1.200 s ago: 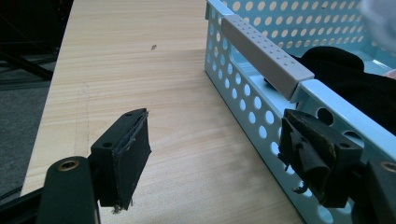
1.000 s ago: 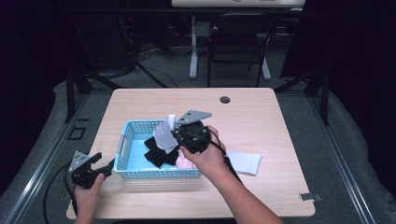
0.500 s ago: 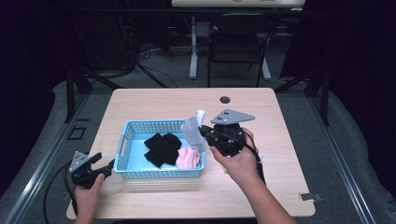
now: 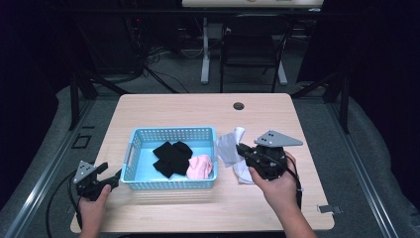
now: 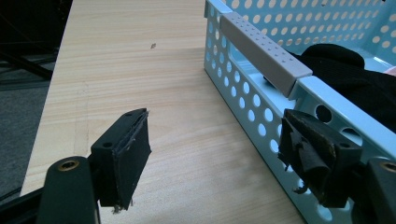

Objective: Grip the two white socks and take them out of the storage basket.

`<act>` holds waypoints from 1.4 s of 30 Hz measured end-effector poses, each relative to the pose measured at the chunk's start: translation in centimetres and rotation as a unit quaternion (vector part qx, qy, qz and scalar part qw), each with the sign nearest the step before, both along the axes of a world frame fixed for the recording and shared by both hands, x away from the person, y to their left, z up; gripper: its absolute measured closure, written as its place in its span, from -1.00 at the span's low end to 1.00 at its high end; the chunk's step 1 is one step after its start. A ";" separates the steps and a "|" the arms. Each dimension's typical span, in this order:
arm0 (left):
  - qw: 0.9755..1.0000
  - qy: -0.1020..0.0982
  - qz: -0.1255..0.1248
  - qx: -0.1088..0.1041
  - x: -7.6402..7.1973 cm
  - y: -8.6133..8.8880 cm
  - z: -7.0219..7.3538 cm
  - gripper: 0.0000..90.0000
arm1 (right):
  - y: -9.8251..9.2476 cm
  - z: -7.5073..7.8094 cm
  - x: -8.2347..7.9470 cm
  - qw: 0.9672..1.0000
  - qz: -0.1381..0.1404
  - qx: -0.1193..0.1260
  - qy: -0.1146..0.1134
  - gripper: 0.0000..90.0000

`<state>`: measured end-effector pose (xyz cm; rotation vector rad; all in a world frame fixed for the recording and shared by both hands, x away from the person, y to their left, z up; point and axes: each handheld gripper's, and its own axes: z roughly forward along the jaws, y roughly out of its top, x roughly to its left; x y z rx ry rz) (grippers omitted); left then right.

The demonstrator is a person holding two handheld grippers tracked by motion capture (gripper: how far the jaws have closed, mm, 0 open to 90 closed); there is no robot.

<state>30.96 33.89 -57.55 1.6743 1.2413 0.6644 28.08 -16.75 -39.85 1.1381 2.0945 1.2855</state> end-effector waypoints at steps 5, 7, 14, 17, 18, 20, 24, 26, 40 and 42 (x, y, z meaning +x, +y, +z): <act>1.000 -0.002 0.000 -0.002 0.0 0.0 0.0 -0.46 | -1.0 -1.3 -0.2 1.000 -0.013 -0.003 0.009 0.94; 1.000 -0.002 0.000 -0.002 0.0 0.0 0.0 -0.46 | -1.4 -1.8 -0.2 1.000 -0.018 -0.001 0.015 0.94; 1.000 0.001 -0.001 0.001 0.0 0.0 0.0 -0.46 | -2.1 -4.1 -0.1 0.999 -0.027 0.009 0.033 0.94; 1.000 -0.001 -0.001 -0.001 0.0 0.0 0.0 -0.46 | -2.2 -5.3 -0.1 0.999 -0.026 0.012 0.042 0.94; 1.000 -0.001 -0.001 -0.001 0.0 0.0 0.0 -0.46 | -2.2 -5.3 -0.1 0.999 -0.026 0.012 0.042 0.94; 1.000 -0.001 -0.001 -0.001 0.0 0.0 0.0 -0.46 | -2.4 -6.2 0.0 0.998 -0.029 0.013 0.050 0.94; 1.000 -0.001 -0.001 0.000 0.0 0.0 0.0 -0.46 | -3.1 -8.0 0.3 0.997 -0.048 0.013 0.065 0.94; 1.000 0.001 -0.001 0.001 -0.1 0.0 0.0 -0.46 | -3.6 -8.8 0.4 0.996 -0.057 0.012 0.073 0.94; 1.000 -0.002 -0.001 0.000 0.0 0.0 0.0 -0.45 | -7.7 -12.8 1.3 0.983 -0.136 0.032 0.123 0.93; 1.000 -0.002 -0.001 0.000 -0.1 0.0 0.0 -0.46 | -7.9 -13.1 1.4 0.981 -0.139 0.030 0.129 0.93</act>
